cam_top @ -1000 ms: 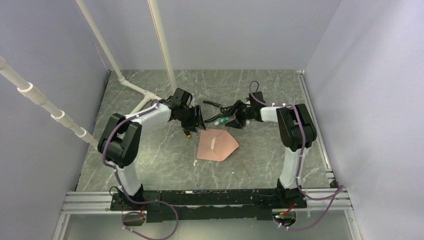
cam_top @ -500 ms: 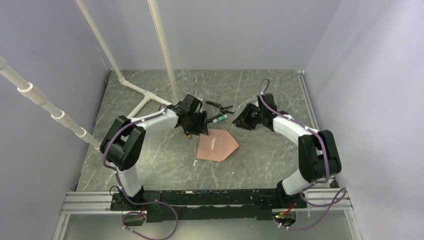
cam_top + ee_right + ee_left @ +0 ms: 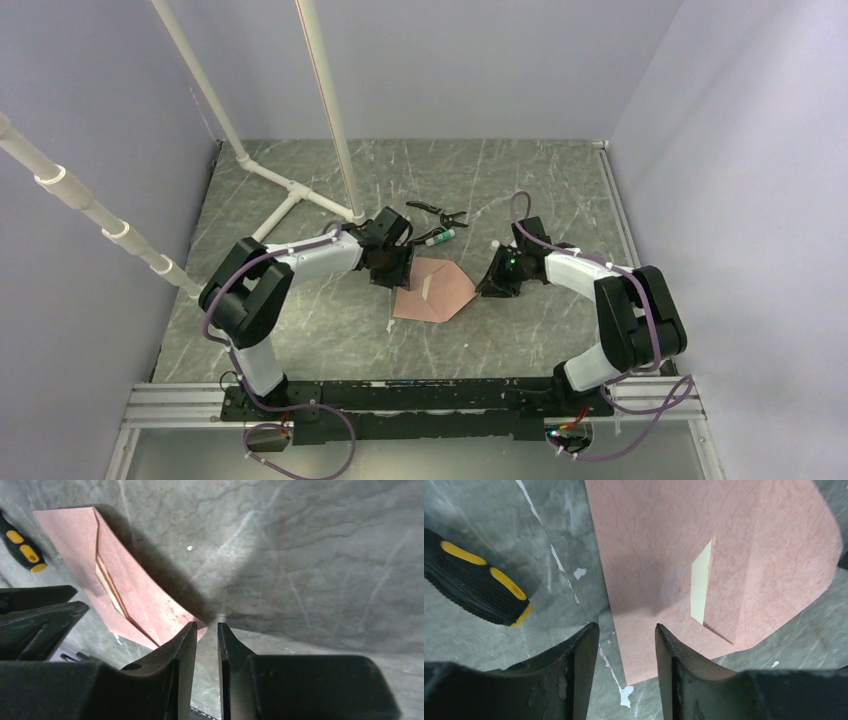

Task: Place the letter into the envelope and seal it

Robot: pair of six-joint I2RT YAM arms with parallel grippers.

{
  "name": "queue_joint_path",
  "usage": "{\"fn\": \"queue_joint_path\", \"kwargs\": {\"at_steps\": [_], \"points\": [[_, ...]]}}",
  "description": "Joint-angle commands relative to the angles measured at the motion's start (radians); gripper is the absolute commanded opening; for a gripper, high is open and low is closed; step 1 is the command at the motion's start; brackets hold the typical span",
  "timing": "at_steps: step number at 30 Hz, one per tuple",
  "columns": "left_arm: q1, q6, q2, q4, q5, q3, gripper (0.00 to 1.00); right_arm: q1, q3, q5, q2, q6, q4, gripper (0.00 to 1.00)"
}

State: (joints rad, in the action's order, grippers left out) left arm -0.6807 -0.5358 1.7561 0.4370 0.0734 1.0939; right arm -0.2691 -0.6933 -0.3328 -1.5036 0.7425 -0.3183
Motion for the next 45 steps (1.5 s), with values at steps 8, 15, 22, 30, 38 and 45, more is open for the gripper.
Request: {"fn": "queue_joint_path", "kwargs": {"at_steps": [8, 15, 22, 30, 38, 45], "points": [[-0.025, -0.058, 0.011, 0.063, -0.060, -0.038, 0.43, -0.008, 0.049, -0.209, 0.040, 0.025, 0.203, 0.30], [-0.032, -0.069, 0.017, 0.062, -0.056, -0.045, 0.40, -0.007, 0.096, -0.251, 0.097, 0.041, 0.297, 0.61], [-0.034, -0.066, 0.020, 0.061, -0.042, -0.039, 0.39, -0.010, 0.117, -0.272, 0.105, 0.056, 0.404, 0.66], [-0.034, -0.079, 0.029, 0.037, 0.006, -0.040, 0.29, -0.028, 0.141, -0.465, 0.059, 0.176, 0.736, 0.57], [-0.032, -0.097, 0.059, 0.019, 0.037, -0.028, 0.25, -0.081, 0.102, -0.506, -0.083, 0.218, 0.858, 0.56], [-0.030, -0.107, 0.061, -0.002, 0.059, -0.041, 0.23, -0.132, 0.106, -0.531, -0.187, 0.365, 1.160, 0.54]]}}
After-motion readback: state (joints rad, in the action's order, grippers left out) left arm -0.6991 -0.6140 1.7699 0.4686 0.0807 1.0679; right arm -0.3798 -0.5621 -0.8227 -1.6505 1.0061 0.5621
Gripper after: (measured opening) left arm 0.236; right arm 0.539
